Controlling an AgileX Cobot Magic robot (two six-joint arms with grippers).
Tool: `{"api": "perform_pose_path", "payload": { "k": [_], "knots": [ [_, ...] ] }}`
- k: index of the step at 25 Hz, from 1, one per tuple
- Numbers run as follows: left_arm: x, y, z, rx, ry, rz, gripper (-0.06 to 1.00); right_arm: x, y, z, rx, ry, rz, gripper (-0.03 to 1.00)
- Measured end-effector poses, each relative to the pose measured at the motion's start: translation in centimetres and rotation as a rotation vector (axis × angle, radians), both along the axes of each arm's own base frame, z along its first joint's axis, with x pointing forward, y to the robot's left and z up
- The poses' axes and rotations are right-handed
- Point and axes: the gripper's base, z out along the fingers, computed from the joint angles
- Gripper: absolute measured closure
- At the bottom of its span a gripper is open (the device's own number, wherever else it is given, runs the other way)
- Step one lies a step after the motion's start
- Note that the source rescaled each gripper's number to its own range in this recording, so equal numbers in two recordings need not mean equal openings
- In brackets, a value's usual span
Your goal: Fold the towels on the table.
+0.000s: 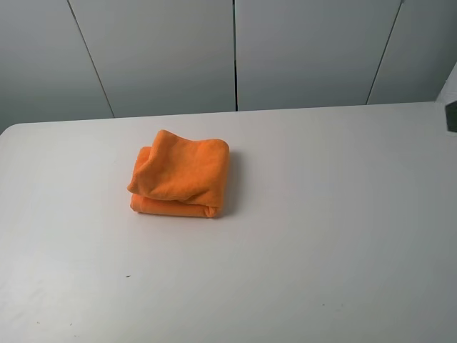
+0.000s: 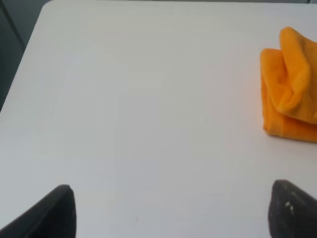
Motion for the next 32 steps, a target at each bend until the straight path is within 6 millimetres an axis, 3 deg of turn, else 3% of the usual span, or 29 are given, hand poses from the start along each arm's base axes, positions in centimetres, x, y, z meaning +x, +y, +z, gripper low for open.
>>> {"api": "perform_pose_path", "payload": {
  "k": [2, 6, 11, 14, 32],
  "knots": [
    [-1.5, 0.0, -0.8, -0.004, -0.047, 0.002, -0.05, -2.4, -0.6, -0.9, 0.0, -0.028, 0.006, -0.03],
    [-1.7, 0.0, -1.4, -0.004, -0.03, 0.004, -0.05, -6.4, -1.6, -3.6, 0.005, -0.063, 0.016, -0.03],
    [-1.5, 0.0, -1.9, -0.004, -0.013, 0.004, -0.05, -9.1, -2.3, -5.9, 0.026, -0.184, 0.017, -0.03],
    [-1.2, 0.0, -2.8, 0.0, 0.018, -0.005, -0.05, -9.2, -2.5, -5.9, 0.017, -0.21, 0.009, -0.03],
    [0.1, -0.3, -3.2, 0.036, -0.058, -0.064, -0.05, -9.3, -2.5, -5.9, 0.001, -0.224, 0.016, -0.03]
  ]
}}
